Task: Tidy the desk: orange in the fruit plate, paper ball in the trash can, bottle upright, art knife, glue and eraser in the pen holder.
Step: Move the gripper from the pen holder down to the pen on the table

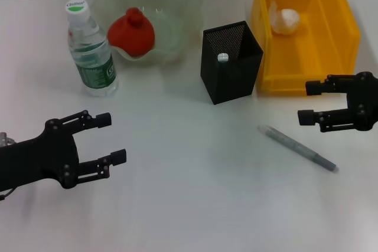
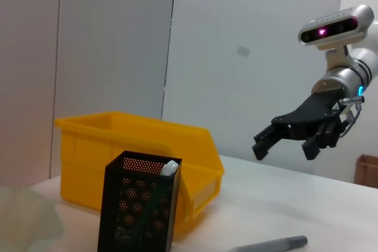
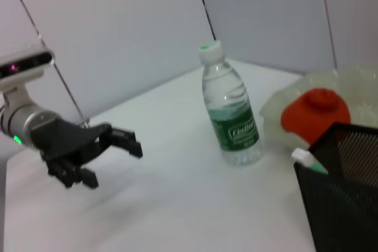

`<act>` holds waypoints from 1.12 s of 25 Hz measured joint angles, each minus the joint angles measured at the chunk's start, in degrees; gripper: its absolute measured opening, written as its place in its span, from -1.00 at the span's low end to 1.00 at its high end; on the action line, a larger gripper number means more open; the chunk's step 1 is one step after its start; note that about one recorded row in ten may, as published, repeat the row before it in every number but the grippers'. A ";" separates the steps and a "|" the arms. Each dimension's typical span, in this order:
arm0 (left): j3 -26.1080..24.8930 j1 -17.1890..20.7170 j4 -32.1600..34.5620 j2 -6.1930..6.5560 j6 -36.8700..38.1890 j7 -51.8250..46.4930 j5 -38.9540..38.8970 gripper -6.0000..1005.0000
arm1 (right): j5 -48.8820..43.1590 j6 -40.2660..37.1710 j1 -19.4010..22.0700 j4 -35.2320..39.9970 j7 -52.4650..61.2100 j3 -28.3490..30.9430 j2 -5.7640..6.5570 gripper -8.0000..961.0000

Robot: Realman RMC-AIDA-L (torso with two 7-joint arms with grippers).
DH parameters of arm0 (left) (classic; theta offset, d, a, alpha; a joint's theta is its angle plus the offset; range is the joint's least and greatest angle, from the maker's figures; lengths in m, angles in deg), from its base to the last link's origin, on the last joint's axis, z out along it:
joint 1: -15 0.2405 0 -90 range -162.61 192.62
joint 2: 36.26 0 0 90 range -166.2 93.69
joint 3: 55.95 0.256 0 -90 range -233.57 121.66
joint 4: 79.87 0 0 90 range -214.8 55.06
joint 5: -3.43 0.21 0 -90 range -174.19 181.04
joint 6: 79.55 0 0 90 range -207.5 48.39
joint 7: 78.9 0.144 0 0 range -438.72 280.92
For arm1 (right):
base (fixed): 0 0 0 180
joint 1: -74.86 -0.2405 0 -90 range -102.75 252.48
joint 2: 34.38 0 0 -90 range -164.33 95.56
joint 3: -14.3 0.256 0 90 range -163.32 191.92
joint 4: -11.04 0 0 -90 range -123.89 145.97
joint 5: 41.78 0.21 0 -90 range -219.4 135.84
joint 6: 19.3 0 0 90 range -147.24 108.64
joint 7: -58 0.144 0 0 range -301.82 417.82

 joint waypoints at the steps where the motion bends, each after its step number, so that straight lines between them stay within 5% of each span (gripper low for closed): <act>1: -0.17 0.00 0.00 -0.01 0.08 -0.02 0.04 0.56 | -1.17 -0.55 -0.36 0.94 1.24 0.00 0.07 0.70; 13: -0.90 -0.34 0.00 -0.15 0.10 -0.41 0.05 0.56 | -14.12 -2.96 -5.93 9.42 14.07 -6.67 1.08 0.70; 28: -2.39 -0.62 0.00 -0.52 -0.14 -0.45 0.11 0.56 | -23.46 -3.31 -9.19 14.72 21.09 -15.45 0.65 0.70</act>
